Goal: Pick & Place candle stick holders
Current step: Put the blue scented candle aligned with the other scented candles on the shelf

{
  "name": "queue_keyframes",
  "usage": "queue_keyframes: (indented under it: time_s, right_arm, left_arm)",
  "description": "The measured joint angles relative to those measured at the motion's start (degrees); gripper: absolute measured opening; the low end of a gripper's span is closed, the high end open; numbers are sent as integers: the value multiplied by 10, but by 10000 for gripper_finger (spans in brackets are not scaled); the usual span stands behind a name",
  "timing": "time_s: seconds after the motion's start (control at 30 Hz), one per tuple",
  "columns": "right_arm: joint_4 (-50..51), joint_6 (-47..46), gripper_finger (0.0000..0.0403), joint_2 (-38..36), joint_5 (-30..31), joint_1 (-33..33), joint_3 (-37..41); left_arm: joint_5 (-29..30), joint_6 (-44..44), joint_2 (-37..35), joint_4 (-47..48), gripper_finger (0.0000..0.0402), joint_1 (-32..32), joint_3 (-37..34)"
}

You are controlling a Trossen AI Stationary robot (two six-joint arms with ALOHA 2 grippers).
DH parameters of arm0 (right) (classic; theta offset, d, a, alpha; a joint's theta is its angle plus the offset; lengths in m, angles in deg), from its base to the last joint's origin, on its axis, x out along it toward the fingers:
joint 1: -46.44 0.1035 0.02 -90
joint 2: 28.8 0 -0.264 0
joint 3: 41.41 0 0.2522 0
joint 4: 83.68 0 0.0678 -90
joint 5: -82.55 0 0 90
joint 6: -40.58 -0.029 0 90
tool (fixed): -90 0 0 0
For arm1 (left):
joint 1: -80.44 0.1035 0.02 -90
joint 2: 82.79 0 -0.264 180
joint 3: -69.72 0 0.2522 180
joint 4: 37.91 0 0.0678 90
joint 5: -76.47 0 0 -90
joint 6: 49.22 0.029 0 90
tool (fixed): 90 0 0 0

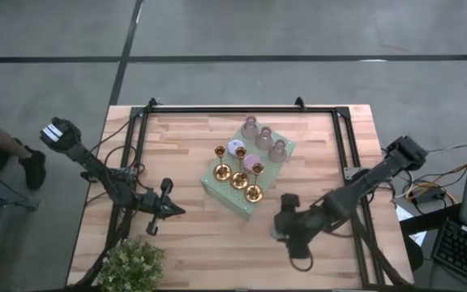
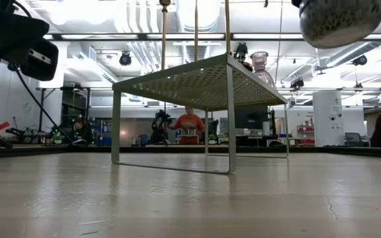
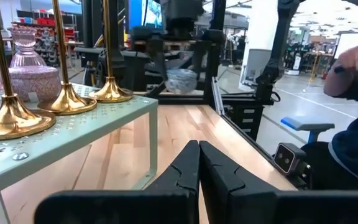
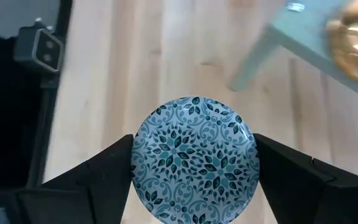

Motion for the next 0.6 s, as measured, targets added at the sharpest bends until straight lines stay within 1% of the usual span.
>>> queue_keyframes:
  time_s: [0.07,0.23,0.3,0.4,0.53,0.6]
  right_arm:
    - [0,-13,289,-30,20,0,25]
    - [0,-32,290,-98,48,-15,71]
    - [-1,-32,290,-116,58,-28,84]
    - [2,-32,290,-138,58,-55,98]
    - [29,-30,290,-151,58,-90,104]
    - [55,-29,290,-152,58,-102,101]
  left_arm:
    - [8,5,0,2,10,0,0]
    - [126,54,-1,-4,10,0,2]
    - [150,53,-1,-4,10,0,6]
    - [150,12,-1,-5,10,0,9]
    - [153,39,-18,-16,10,6,17]
    - [144,43,-38,-14,10,6,15]
